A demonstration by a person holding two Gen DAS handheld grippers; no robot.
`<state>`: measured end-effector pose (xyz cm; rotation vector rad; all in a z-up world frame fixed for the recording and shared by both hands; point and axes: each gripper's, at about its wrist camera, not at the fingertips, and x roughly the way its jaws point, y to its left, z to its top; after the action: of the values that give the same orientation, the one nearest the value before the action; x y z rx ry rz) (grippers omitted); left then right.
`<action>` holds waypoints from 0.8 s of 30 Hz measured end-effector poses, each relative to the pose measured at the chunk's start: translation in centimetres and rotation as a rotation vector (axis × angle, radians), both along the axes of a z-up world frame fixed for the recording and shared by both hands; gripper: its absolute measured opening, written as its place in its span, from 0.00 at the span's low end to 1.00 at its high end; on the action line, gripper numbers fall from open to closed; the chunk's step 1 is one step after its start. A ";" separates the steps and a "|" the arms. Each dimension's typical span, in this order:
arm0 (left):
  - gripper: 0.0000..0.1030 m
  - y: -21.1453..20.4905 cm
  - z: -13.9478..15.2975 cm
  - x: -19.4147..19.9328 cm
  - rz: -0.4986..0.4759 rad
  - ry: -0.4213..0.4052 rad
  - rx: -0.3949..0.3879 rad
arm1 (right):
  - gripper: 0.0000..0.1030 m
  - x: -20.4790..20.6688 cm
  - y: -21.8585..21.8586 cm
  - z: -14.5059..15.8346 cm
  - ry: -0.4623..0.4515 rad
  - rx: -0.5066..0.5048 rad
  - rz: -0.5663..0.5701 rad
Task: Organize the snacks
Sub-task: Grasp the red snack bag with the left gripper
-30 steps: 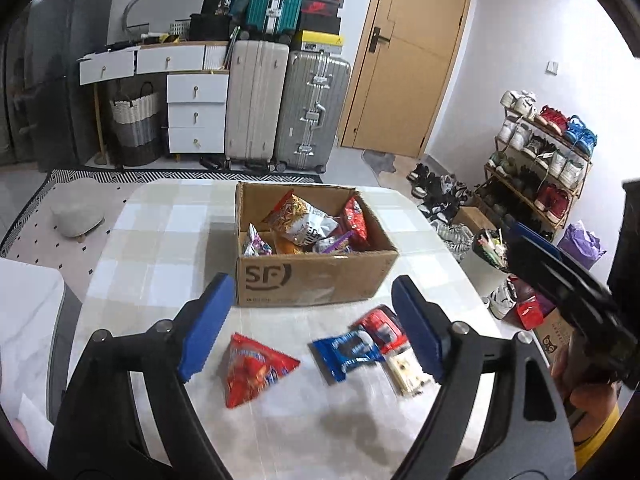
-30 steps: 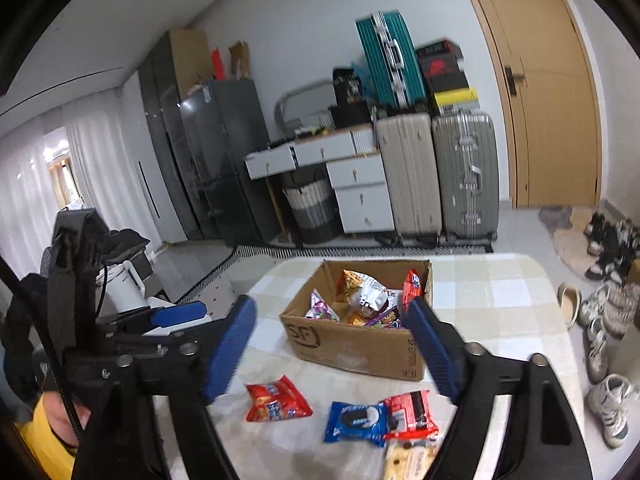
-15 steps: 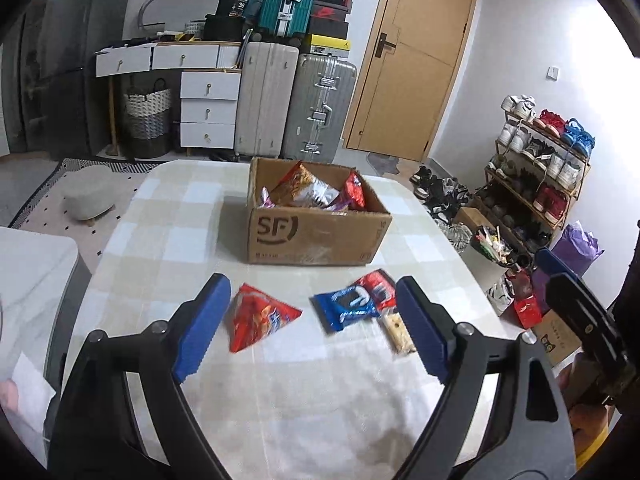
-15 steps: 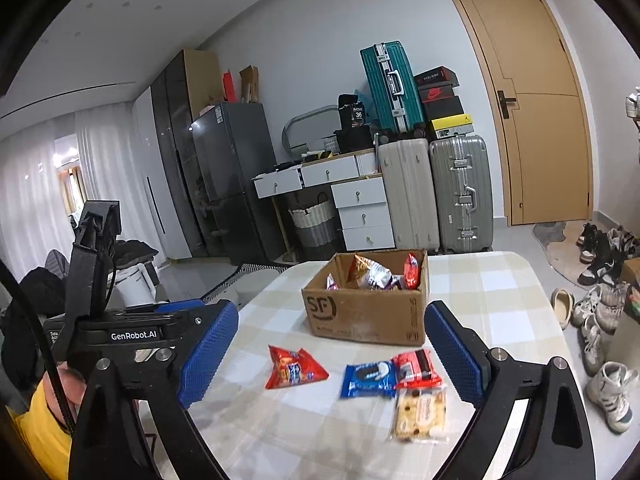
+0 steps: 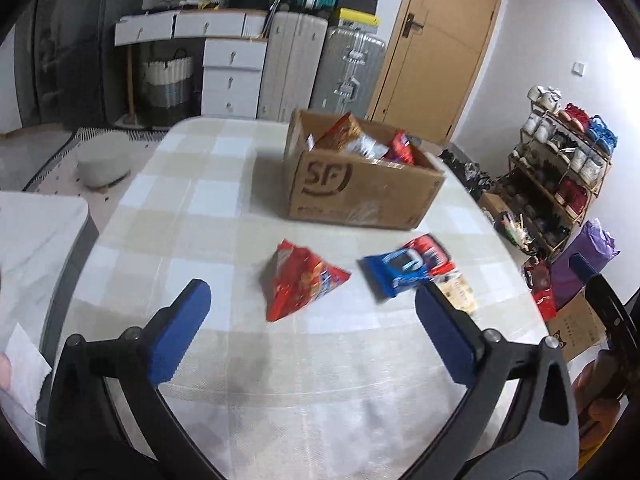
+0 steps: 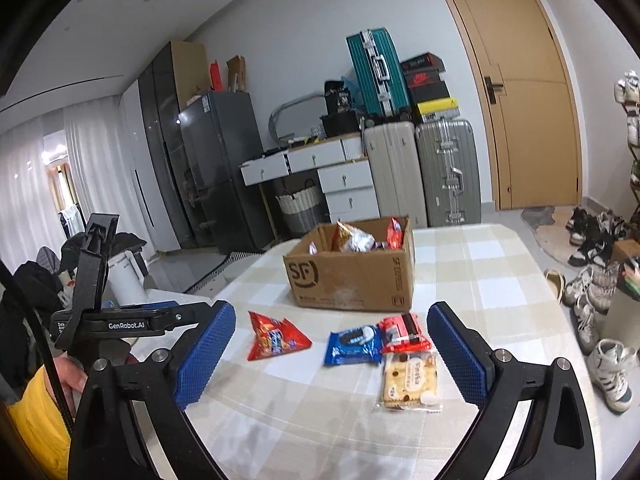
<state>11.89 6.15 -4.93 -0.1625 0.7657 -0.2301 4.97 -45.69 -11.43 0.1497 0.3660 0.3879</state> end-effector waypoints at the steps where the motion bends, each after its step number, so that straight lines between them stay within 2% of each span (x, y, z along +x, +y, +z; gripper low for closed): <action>1: 0.99 0.0 -0.8 0.6 0.001 0.016 0.001 | 0.95 0.5 -0.1 -0.5 0.013 0.002 -0.001; 11: 0.99 -1.6 -7.4 7.7 -0.023 0.140 0.084 | 0.95 6.1 -1.5 -5.4 0.148 0.021 -0.015; 21: 0.98 -2.3 -11.4 12.7 -0.045 0.208 0.081 | 0.95 11.1 -2.1 -9.6 0.310 0.003 -0.028; 24: 0.79 -2.4 -11.8 13.3 -0.060 0.205 0.086 | 0.95 12.1 -2.0 -10.4 0.343 -0.006 -0.029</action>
<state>25.19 3.78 -16.76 -0.0820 0.9835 -0.2387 17.11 -47.73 -21.86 0.2164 0.7020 0.3323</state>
